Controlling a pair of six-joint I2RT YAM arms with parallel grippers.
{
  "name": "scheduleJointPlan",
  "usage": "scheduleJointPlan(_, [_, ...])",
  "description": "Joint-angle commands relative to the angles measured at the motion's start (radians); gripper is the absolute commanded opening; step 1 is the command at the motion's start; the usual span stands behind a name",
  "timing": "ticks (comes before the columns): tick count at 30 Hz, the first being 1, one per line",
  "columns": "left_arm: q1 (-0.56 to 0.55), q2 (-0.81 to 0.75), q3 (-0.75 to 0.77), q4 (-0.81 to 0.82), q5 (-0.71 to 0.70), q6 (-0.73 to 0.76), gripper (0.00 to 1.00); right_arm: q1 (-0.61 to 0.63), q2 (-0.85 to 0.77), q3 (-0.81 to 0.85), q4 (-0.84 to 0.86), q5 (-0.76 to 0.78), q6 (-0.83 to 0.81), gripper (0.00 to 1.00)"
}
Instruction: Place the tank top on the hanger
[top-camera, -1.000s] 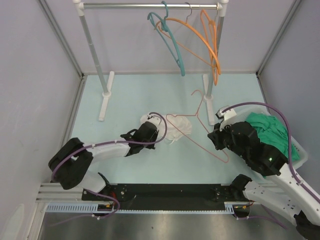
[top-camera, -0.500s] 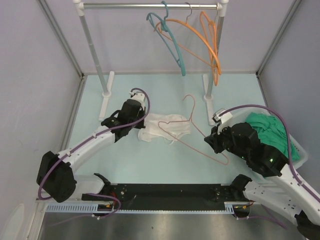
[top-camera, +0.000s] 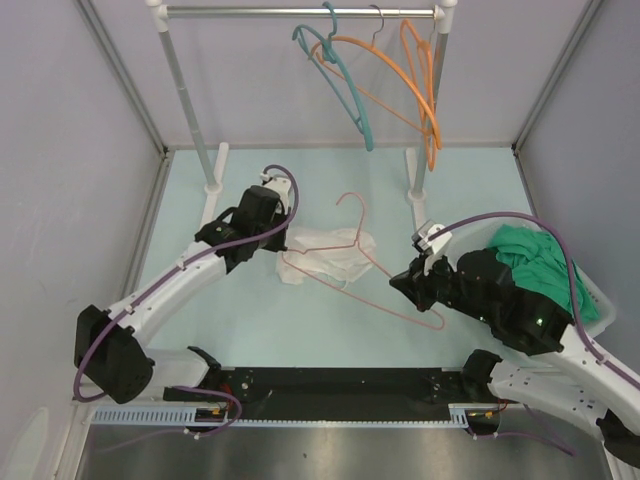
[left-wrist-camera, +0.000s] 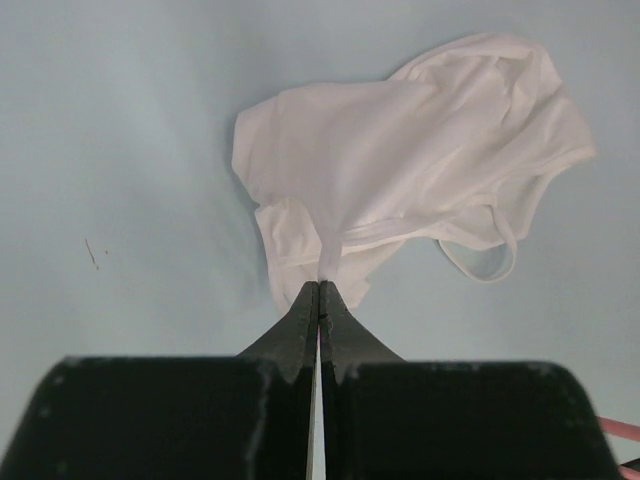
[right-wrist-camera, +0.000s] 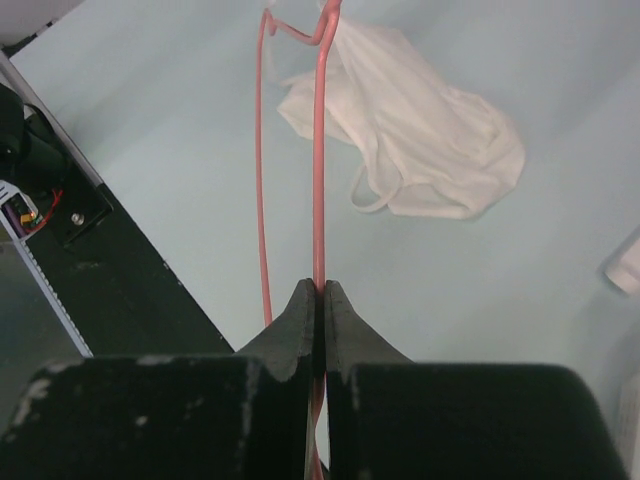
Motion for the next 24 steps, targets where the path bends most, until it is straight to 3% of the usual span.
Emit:
scheduleJointPlan(1, [0.011,-0.072,0.061,-0.035,0.089,0.009,0.00,0.047,0.024,-0.013,0.151,0.064,-0.028,0.00])
scheduleJointPlan(8, [0.011,-0.160,0.078,-0.048,0.215,-0.028,0.00,0.097,0.064,-0.008,0.188,0.113,-0.051,0.00])
scheduleJointPlan(17, [0.011,-0.143,0.118,-0.118,0.015,0.069,0.00,0.139,0.067,0.045,0.107,0.110,-0.035,0.00])
scheduleJointPlan(24, [0.021,-0.106,0.129,-0.097,-0.016,0.124,0.00,0.154,0.033,0.050,0.015,0.158,-0.021,0.00])
